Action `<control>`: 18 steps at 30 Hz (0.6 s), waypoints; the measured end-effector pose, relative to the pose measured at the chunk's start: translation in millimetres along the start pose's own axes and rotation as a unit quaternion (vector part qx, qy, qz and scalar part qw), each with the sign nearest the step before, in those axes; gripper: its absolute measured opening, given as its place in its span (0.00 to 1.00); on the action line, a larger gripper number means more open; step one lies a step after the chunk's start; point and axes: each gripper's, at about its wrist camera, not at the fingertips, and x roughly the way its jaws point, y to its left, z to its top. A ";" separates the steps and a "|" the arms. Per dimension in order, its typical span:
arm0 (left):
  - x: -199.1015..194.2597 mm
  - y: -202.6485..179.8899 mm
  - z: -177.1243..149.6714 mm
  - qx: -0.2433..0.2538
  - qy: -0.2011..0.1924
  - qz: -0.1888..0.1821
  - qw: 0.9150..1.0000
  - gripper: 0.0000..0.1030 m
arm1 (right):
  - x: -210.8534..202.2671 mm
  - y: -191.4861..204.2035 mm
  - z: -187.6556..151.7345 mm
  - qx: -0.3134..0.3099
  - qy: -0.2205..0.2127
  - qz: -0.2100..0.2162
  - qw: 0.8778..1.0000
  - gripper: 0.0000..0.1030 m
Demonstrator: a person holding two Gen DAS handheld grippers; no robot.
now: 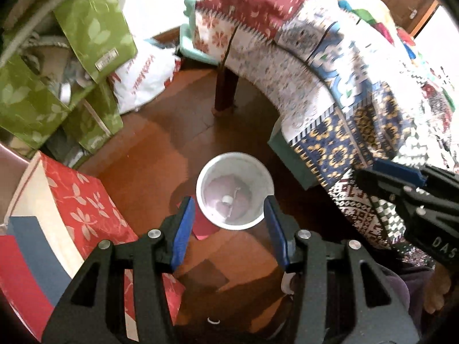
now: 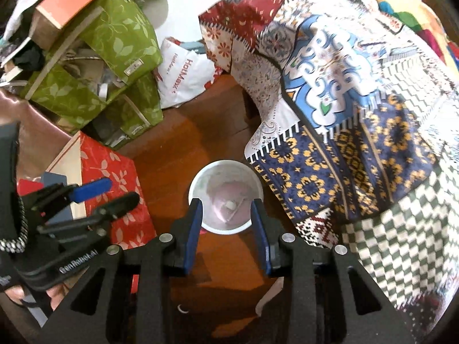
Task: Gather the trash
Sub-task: 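Open both grippers to drop the tape roll and stick into the bin, then move both grippers back over the items on the bed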
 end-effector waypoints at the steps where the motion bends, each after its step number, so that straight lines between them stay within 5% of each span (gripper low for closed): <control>1: -11.4 -1.8 -1.2 0.002 -0.012 0.000 1.000 0.47 | -7.7 1.3 -3.2 -0.002 -0.008 -0.004 1.000 0.31; 18: -169.6 -64.2 -33.6 0.045 -0.174 -0.023 0.983 0.47 | -166.8 4.7 -56.0 0.002 -0.182 -0.059 0.981 0.31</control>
